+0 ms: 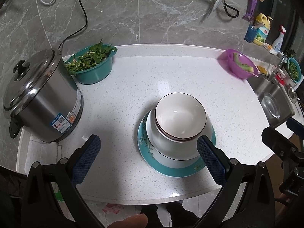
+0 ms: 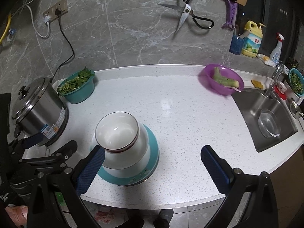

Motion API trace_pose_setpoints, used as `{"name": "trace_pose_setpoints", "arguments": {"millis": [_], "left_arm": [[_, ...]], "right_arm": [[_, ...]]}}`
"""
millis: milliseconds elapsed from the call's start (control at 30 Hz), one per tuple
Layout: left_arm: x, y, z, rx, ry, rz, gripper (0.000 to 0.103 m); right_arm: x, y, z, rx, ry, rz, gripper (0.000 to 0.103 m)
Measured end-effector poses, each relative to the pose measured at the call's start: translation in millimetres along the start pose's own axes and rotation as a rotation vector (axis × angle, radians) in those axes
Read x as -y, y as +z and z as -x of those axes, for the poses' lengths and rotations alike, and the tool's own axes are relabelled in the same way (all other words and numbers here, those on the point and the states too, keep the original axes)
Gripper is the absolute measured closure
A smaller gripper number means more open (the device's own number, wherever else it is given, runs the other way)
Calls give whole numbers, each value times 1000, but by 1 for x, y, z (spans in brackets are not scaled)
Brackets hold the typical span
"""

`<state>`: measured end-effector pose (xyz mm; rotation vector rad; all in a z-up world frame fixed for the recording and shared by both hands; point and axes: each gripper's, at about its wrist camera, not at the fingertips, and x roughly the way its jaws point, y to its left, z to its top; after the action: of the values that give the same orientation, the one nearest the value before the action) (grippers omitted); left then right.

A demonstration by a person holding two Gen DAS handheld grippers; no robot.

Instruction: Organize plates and bowls

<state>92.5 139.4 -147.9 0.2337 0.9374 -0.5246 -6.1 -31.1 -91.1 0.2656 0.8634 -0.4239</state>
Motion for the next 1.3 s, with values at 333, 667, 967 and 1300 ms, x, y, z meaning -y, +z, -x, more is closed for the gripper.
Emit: {"name": "trace_pose_setpoints", "arguments": {"millis": [333, 667, 967, 1300], "left_arm": [[3, 0, 2, 2, 15, 4, 0], [4, -2, 5, 3, 18, 16, 0], [5, -4, 7, 1, 22, 22, 0], [6, -8, 11, 0, 27, 31, 0]], "right_arm": [[-1, 0, -2, -4, 0, 16, 0], [-1, -1, -4, -9, -1, 16, 0], [-1, -2, -4, -11, 1, 20, 0], [-2, -2, -3, -10, 3, 25, 0]]}}
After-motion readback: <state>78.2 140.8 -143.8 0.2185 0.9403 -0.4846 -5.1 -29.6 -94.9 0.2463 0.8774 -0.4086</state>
